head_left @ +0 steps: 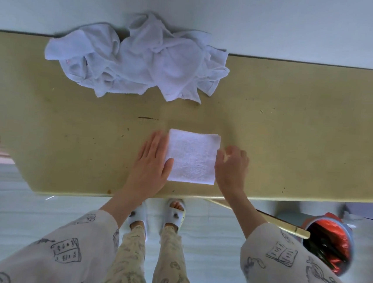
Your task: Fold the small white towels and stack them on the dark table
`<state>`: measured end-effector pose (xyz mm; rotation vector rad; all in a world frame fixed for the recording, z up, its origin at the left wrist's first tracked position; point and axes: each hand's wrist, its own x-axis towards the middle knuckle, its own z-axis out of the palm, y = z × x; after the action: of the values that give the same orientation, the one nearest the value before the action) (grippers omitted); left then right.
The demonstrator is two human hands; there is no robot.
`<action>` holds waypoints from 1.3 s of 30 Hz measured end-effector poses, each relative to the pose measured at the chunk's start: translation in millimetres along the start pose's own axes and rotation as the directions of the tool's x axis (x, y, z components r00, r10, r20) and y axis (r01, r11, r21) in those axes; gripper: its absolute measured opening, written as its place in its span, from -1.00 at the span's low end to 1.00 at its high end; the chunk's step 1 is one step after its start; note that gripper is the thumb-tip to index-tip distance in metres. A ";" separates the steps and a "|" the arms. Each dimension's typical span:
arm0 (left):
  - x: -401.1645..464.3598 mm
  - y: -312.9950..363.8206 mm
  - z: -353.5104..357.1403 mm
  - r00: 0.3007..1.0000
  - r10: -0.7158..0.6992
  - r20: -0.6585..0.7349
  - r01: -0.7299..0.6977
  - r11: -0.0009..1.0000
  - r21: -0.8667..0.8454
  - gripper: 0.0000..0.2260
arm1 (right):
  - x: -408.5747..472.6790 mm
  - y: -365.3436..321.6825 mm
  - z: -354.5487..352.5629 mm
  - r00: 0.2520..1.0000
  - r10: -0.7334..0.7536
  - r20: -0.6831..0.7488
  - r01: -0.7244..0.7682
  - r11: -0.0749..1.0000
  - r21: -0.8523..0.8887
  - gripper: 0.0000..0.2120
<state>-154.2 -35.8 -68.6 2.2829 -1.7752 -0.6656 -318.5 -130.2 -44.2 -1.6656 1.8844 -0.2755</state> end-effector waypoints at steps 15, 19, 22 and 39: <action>-81.4 -15.2 -31.2 0.916 -0.401 0.005 0.363 0.825 -0.434 -0.67 | -1.3 -42.5 29.1 0.907 0.292 0.304 -0.249 0.953 -0.173 -0.39; -87.0 -19.1 -37.7 0.861 -0.508 -0.001 0.430 0.731 -0.530 -0.69 | -17.5 -52.5 28.2 0.938 0.187 0.292 -0.125 0.968 -0.218 -0.51; -97.4 -15.8 -41.8 0.812 -0.582 -0.038 0.440 0.654 -0.615 -0.69 | -28.3 -57.9 24.2 0.938 0.090 0.334 -0.057 0.993 -0.107 -0.67; -336.4 -9.7 -105.5 0.390 -0.896 -0.211 0.413 0.375 -0.830 -0.78 | -222.5 -162.8 4.1 0.454 -0.556 0.696 0.616 0.761 0.206 -0.90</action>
<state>-162.4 273.1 101.2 2.1895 -0.0226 -0.3830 -174.5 52.1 104.2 -2.0318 0.6715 0.1997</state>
